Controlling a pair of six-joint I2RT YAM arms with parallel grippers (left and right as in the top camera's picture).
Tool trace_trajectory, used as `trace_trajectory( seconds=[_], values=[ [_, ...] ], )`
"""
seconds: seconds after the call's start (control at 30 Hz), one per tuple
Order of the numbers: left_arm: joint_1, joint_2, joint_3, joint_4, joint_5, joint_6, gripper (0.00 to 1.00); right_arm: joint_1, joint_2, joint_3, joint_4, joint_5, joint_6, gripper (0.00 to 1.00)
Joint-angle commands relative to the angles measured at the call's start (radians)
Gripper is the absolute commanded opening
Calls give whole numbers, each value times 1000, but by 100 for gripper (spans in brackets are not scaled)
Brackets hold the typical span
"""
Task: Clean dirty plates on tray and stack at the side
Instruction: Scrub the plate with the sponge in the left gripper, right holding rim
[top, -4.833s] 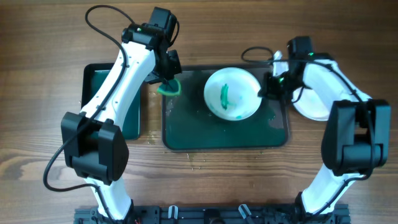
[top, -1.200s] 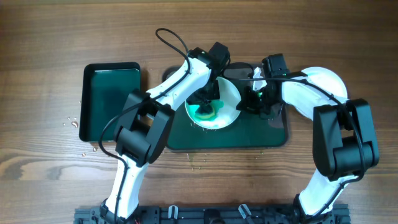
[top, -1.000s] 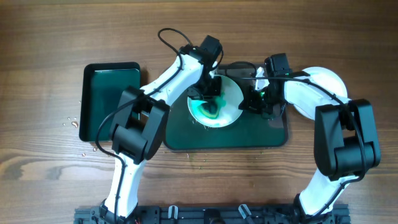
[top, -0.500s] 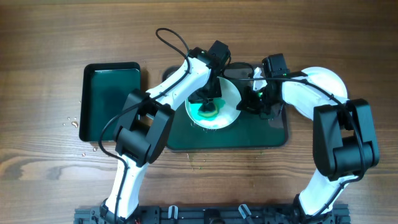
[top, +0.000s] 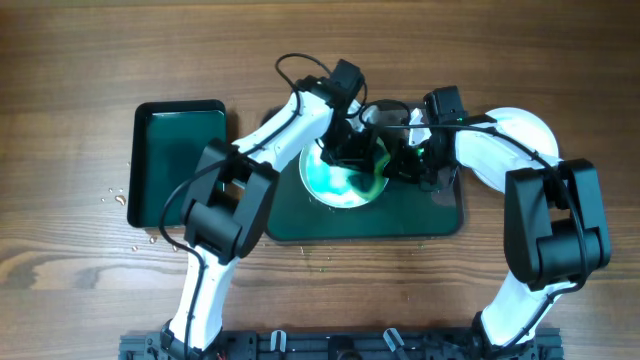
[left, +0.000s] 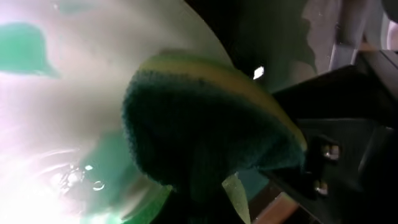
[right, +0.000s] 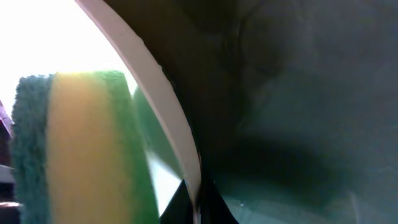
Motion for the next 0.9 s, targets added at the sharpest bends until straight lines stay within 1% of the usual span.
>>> trace_trajectory(
  seconds=[0.0, 0.17, 0.23, 0.37, 0.53, 0.73, 0.87],
  values=[
    [5, 14, -8, -6, -190, -105, 4, 0, 1, -21, -5, -24, -23, 4],
    [5, 14, -8, -60, -559, -266, 4, 0, 1, -21, -5, -24, -25, 4],
    [5, 14, -8, -90, -686, -305, 4, -1, 1, -21, -5, -24, -25, 4],
    [5, 14, -8, -126, -840, -325, 4, 0, 1, -21, -4, -24, -24, 4],
    [5, 13, -8, -170, -931, -404, 4, 0, 1, -21, -4, -24, -24, 4],
    [5, 1, -4, -199, -926, -403, 4, -1, 1, -21, -4, -24, -24, 4],
    [6, -26, 26, -230, -864, -398, 4, -1, 1, -21, -3, -24, -24, 4]
  ],
)
